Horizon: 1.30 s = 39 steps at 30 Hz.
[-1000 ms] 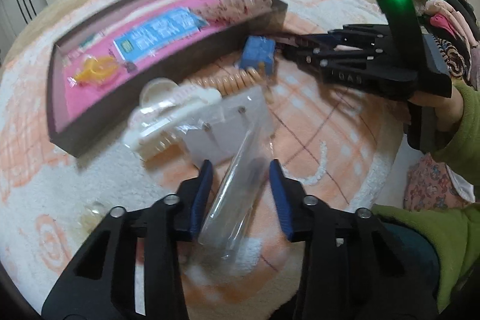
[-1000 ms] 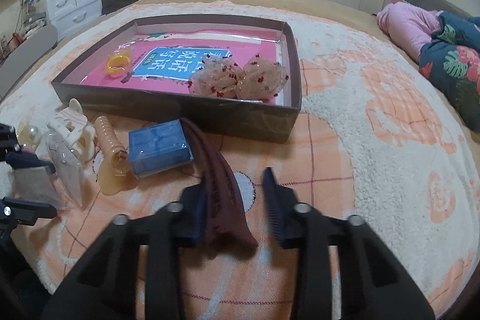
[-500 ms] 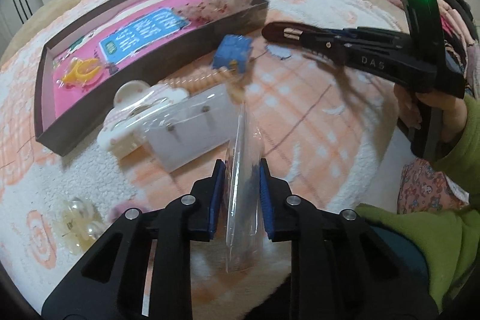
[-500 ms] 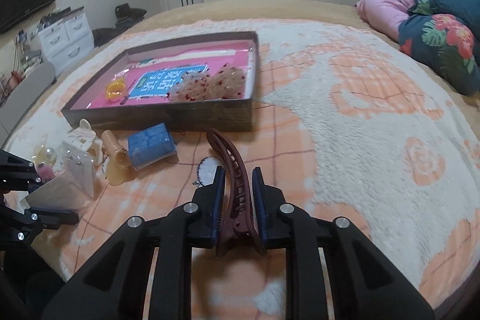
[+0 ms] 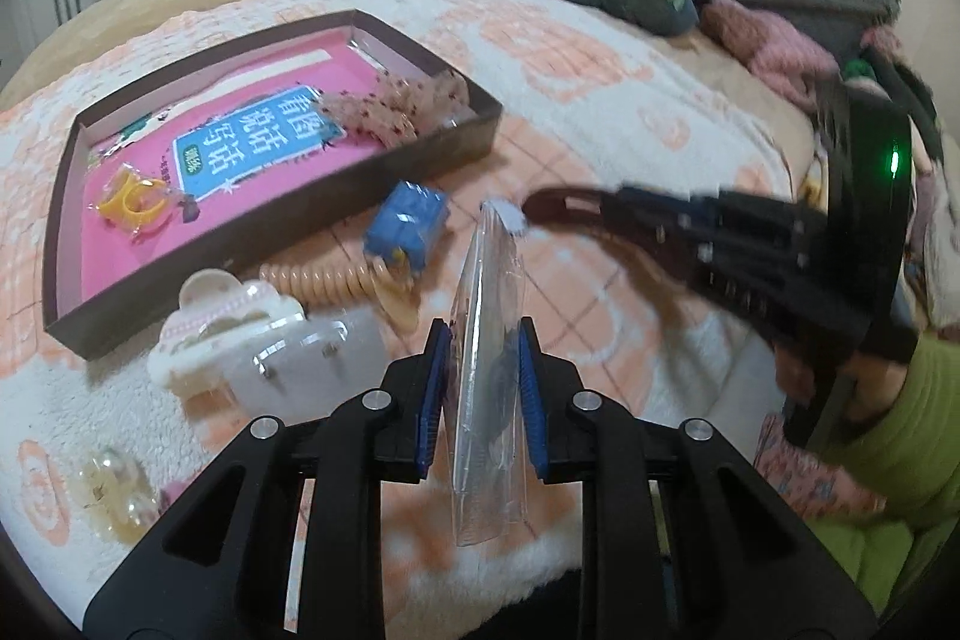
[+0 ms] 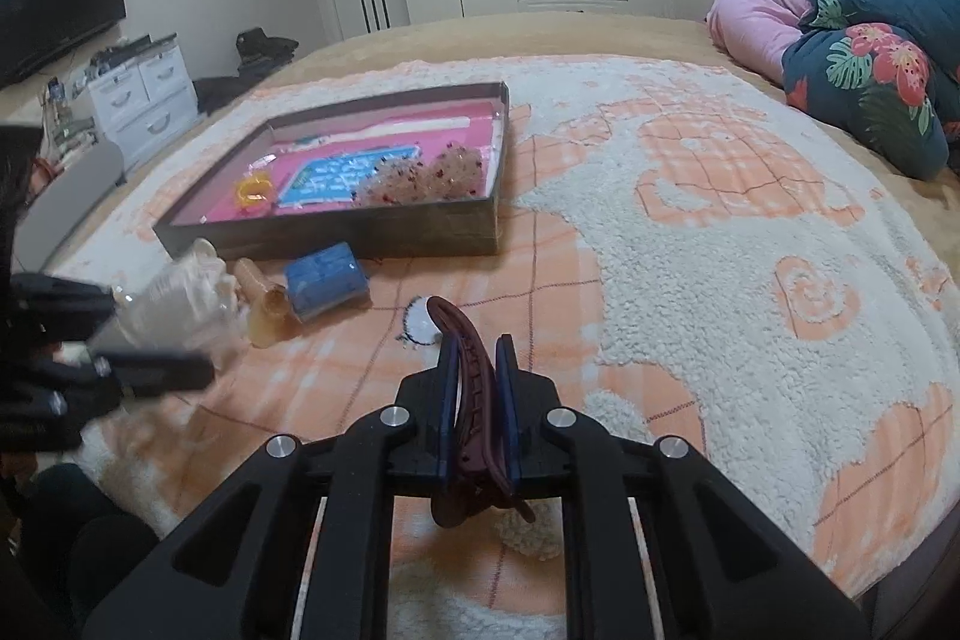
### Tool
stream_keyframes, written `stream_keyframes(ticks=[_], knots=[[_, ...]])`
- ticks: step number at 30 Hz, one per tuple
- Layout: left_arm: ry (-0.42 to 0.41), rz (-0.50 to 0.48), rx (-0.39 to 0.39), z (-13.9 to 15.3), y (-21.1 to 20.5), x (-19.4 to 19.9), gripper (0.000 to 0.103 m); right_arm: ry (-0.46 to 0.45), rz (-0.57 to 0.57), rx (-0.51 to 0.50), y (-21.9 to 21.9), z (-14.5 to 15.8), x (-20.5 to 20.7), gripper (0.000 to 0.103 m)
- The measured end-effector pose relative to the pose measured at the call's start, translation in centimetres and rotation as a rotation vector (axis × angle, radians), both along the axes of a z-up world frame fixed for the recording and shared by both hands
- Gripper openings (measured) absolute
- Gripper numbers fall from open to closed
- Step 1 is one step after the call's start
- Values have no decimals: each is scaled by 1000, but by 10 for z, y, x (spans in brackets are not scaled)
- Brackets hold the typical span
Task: Organize jewelry
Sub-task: 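Lift and carry the claw clip and clear packet over the tray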
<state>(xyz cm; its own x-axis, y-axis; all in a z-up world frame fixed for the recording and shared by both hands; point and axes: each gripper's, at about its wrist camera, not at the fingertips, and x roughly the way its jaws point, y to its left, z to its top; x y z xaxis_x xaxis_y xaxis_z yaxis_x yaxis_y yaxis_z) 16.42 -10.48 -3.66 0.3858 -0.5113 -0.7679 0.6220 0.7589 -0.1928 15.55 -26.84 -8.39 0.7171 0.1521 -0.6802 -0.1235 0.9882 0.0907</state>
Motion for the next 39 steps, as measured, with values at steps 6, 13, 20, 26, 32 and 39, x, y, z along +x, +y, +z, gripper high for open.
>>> stream_keyframes(ticks=[6,13,20,26,32,39], knots=[[-13,48,-48,10,8,7,15,50,24,-52,7,-11,11,13],[-3,132,-120,18,23,26,15,113,15,-45,8,-23,41,14],[-26,217,-157,31,47,45,16,-3,49,-27,15,7,37,13],[-40,288,-187,39,68,67,15,-49,64,-3,21,33,54,13],[-67,374,-178,39,88,87,16,-61,82,0,35,45,86,13],[-51,452,-201,29,112,110,16,-30,77,19,42,39,124,13]])
